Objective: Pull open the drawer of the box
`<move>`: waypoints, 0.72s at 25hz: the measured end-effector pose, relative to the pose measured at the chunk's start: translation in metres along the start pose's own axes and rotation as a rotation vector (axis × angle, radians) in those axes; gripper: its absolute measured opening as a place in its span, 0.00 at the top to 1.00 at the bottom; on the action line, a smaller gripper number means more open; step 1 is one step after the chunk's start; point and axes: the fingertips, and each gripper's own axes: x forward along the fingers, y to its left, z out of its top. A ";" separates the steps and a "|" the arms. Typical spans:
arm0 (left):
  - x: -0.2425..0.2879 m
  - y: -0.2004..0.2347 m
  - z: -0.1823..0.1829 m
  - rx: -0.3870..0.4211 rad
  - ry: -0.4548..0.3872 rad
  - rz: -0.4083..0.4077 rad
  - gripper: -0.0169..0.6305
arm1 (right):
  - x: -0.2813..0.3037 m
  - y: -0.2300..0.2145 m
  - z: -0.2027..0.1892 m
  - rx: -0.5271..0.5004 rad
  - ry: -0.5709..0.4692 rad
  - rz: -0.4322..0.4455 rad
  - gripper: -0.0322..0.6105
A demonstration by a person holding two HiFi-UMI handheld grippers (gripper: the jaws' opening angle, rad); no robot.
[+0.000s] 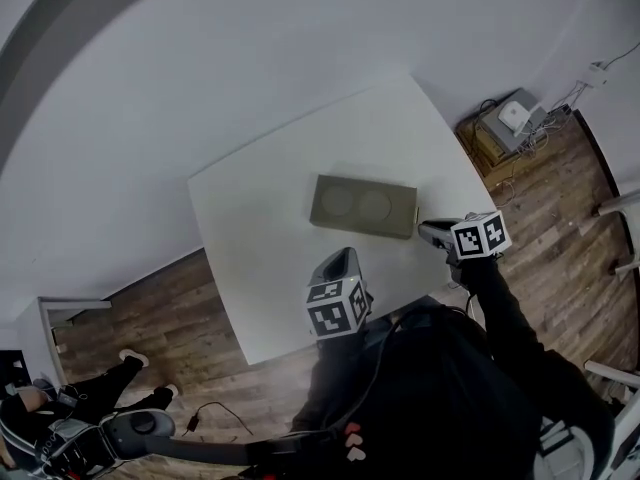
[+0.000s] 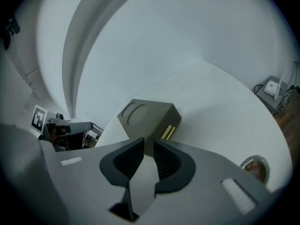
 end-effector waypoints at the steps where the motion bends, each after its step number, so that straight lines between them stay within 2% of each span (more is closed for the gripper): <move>1: 0.003 0.000 0.002 -0.004 -0.004 0.001 0.98 | 0.002 -0.002 0.002 0.010 0.010 0.010 0.88; 7: 0.013 -0.018 0.005 -0.004 -0.034 -0.016 0.98 | 0.006 -0.016 0.003 0.046 0.056 0.024 0.85; 18: 0.042 -0.042 -0.018 0.005 0.014 0.001 0.98 | 0.011 -0.039 -0.013 0.088 0.104 0.056 0.85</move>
